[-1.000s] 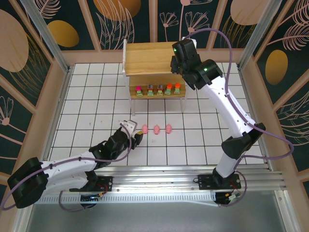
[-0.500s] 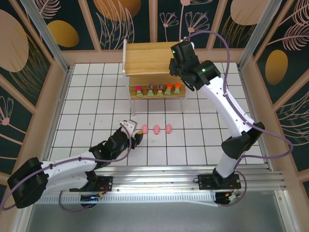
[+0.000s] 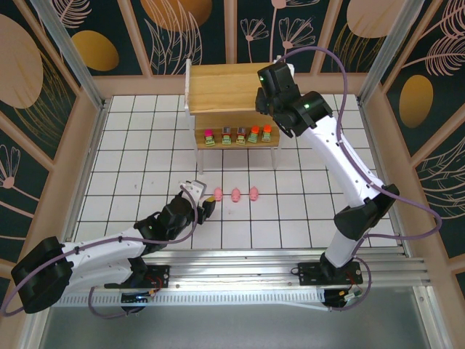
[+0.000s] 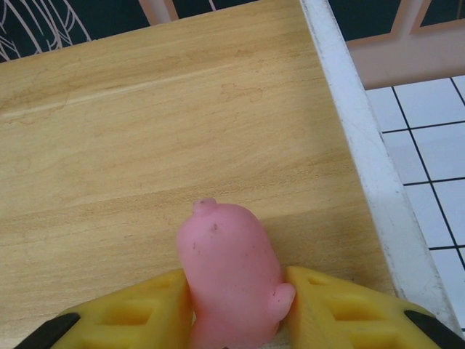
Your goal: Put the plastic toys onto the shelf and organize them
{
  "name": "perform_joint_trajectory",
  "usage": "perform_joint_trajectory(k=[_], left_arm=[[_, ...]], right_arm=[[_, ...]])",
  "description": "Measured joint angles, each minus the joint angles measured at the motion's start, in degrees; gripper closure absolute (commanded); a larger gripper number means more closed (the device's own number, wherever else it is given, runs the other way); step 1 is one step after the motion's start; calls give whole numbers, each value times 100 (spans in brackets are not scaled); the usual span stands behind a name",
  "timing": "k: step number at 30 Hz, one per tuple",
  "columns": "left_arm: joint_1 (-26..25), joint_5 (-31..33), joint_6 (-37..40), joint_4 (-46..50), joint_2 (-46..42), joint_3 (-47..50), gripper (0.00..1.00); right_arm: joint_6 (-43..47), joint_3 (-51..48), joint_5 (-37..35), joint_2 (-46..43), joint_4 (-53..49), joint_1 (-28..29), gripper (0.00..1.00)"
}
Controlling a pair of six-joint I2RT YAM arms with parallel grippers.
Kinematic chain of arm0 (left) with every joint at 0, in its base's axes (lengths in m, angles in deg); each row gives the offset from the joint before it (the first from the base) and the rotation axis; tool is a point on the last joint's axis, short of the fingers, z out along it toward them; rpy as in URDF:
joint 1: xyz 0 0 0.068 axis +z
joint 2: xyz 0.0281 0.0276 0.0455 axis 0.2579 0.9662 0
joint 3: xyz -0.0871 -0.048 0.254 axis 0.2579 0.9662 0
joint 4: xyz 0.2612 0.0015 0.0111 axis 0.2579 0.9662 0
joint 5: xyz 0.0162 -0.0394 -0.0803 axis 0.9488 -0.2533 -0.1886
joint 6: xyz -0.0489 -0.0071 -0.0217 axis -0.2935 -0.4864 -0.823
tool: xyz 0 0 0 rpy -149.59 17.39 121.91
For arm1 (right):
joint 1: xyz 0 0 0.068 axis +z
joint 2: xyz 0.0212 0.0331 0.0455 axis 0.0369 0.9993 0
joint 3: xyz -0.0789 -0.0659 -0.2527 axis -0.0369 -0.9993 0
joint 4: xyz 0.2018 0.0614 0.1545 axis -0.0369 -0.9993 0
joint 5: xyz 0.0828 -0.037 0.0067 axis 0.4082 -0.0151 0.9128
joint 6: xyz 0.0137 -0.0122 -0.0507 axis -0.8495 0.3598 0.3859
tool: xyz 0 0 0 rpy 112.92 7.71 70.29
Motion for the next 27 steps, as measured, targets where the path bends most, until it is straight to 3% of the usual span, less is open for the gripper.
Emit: perform_joint_trajectory(k=[27], left_arm=[[0,2,0,0,-17,7,38]], right_arm=[[155,914,-485,479,-485,105,51]])
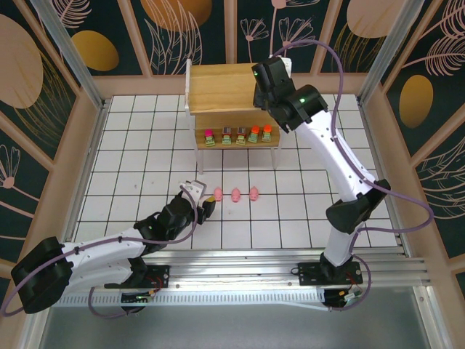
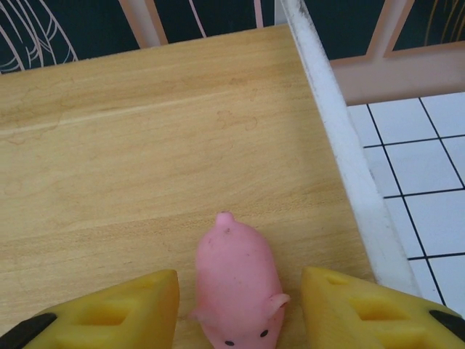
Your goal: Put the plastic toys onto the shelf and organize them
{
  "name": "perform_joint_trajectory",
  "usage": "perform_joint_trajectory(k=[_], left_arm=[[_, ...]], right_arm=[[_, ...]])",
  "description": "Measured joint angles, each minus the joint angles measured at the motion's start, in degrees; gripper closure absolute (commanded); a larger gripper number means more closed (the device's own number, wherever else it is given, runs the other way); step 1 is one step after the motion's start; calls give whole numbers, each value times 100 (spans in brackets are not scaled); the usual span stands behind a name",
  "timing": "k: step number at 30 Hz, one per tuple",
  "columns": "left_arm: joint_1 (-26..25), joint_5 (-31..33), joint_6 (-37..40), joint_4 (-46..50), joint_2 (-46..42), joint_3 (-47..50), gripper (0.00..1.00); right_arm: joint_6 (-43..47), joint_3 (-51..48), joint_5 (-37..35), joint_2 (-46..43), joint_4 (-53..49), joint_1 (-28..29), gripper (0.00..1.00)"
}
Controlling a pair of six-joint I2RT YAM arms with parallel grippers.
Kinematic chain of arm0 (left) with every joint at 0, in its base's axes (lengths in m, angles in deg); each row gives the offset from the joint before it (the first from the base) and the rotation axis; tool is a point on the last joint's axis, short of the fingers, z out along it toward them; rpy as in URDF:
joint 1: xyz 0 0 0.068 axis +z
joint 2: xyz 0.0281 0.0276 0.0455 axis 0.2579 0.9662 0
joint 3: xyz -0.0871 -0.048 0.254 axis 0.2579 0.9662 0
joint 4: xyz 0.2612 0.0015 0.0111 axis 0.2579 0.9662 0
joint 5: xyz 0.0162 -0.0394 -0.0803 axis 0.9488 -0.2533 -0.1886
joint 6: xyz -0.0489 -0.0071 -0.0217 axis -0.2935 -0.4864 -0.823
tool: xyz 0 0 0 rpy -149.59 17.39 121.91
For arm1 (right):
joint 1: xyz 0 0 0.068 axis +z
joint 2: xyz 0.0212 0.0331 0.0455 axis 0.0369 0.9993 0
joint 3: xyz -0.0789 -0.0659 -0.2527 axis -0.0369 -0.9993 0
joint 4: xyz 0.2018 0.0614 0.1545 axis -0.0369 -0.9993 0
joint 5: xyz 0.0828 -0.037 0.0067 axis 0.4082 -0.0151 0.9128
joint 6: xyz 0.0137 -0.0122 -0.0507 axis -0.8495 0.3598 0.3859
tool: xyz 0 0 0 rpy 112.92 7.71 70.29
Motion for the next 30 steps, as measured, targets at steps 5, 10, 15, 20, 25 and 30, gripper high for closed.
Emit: perform_joint_trajectory(k=[5,10,15,20,25,30], left_arm=[[0,2,0,2,-26,0,38],[0,72,-4,2,-26,0,37],[0,249,-118,76,-24,-2,37],[-4,520,-450,345,-31,-17,34],[-9,763,-780,723,-83,-136,32],[-9,1008,-1023,1139,-4,-437,28]], right_arm=[[4,203,-127,0,-35,17,51],[42,234,-225,-2,-59,94,50],[85,28,-302,-221,-42,247,50],[131,-597,-428,-831,103,496,50],[146,-1373,-520,-1488,365,817,51],[149,-2275,-553,-1969,743,1034,51]])
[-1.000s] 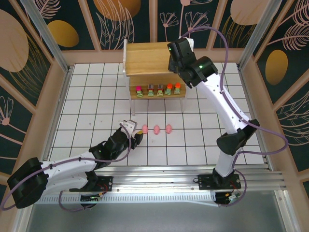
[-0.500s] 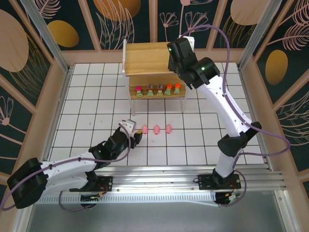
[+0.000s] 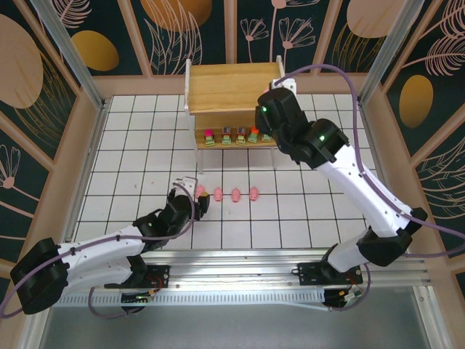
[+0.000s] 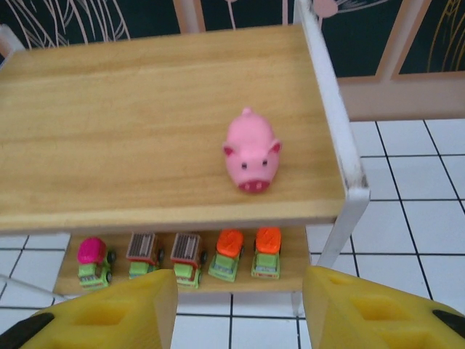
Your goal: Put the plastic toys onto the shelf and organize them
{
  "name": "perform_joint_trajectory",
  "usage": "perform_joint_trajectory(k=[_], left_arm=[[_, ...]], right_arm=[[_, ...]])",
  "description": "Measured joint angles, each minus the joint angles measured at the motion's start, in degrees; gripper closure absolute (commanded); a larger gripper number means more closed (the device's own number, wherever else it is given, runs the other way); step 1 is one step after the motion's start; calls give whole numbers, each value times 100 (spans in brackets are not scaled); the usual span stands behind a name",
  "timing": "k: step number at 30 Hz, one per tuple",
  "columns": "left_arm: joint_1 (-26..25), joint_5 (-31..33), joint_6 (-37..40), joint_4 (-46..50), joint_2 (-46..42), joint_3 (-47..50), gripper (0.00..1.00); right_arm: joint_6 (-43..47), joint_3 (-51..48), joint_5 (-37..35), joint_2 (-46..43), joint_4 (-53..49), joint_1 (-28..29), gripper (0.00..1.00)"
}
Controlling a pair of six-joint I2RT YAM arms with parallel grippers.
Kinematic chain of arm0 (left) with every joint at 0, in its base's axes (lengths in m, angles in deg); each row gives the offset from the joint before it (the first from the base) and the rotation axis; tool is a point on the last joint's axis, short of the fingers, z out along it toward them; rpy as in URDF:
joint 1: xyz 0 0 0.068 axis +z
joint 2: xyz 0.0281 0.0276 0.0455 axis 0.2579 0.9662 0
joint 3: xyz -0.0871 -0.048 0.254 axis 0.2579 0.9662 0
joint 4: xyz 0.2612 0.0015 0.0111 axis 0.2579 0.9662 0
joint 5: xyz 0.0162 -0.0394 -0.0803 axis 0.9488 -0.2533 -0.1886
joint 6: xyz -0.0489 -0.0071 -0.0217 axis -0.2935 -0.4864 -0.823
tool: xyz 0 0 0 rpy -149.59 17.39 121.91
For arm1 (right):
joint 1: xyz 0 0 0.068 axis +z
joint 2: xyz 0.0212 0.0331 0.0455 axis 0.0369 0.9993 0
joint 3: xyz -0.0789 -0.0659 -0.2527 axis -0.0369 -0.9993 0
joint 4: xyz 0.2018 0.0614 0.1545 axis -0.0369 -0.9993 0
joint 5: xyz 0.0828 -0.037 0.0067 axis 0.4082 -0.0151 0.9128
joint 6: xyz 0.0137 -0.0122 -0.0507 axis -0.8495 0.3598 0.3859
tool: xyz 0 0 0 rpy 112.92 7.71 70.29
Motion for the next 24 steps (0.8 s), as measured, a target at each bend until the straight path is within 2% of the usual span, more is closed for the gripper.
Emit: perform_joint_trajectory(k=[8,15,24], left_arm=[[138,72,-297,424,608,-424,28],[660,-188,-452,647,1058,-658,28],[890,-680,-461,715,1681,-1051,29]], right_arm=[[-28,-1386,157,-575,439,59,51],[-195,-2380,415,-1047,743,70,52],[-481,-3383,721,-1331,1014,79,53]])
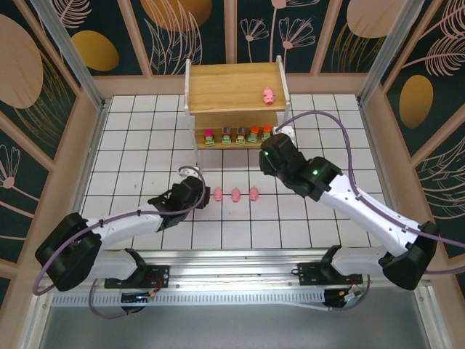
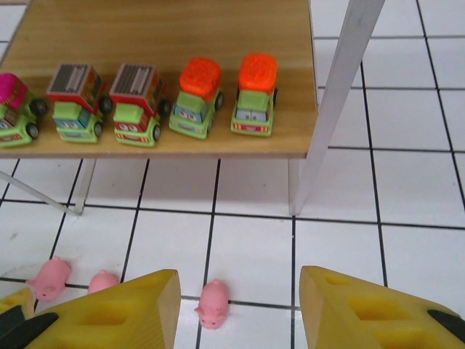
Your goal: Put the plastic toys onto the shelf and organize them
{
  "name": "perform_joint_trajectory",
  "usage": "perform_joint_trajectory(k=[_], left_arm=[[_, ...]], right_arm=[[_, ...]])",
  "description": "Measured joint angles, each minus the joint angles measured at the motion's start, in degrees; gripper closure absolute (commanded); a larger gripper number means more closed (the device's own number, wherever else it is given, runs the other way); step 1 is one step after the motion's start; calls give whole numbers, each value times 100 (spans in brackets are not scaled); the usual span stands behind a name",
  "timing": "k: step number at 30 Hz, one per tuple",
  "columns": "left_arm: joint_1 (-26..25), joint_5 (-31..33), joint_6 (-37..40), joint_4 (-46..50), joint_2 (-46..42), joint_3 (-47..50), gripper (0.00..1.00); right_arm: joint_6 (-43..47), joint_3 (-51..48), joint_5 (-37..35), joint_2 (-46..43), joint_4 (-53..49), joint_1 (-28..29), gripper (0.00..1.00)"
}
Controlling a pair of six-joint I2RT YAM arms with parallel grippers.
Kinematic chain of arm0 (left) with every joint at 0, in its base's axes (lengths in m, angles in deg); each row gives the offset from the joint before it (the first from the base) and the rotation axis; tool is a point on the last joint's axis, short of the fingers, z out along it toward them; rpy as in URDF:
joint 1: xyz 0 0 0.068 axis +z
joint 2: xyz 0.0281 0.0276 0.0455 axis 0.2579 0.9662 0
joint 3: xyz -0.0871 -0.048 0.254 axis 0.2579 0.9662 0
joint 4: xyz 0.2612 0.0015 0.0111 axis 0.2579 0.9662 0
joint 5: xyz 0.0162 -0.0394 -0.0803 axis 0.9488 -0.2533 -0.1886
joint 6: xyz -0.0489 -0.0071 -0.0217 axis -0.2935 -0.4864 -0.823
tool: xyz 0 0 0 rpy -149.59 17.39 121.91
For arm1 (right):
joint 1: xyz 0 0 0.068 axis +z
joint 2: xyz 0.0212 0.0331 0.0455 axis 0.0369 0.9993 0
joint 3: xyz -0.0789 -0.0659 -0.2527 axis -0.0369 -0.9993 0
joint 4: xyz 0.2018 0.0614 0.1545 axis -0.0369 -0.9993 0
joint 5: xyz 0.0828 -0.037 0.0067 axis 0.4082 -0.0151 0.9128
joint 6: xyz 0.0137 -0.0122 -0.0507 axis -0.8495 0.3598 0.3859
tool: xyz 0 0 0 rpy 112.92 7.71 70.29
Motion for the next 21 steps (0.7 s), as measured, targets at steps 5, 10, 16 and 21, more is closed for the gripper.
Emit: perform_joint_trajectory(k=[5,10,16,21], left_arm=[[116,-278,-2,2,376,-153,31],[205,-476,-2,2,678,-262,33],[275,-643,-2,-4,844,-302,36],[330,-761,-4,-7,1069,-369,40]], right_arm=[[-151,-411,118,-149,131,2,53],[-291,-793,236,-247,208,2,54],[-400,-1027,330,-369,227,11,55],[-450,-1113,339,-422,256,11,57]])
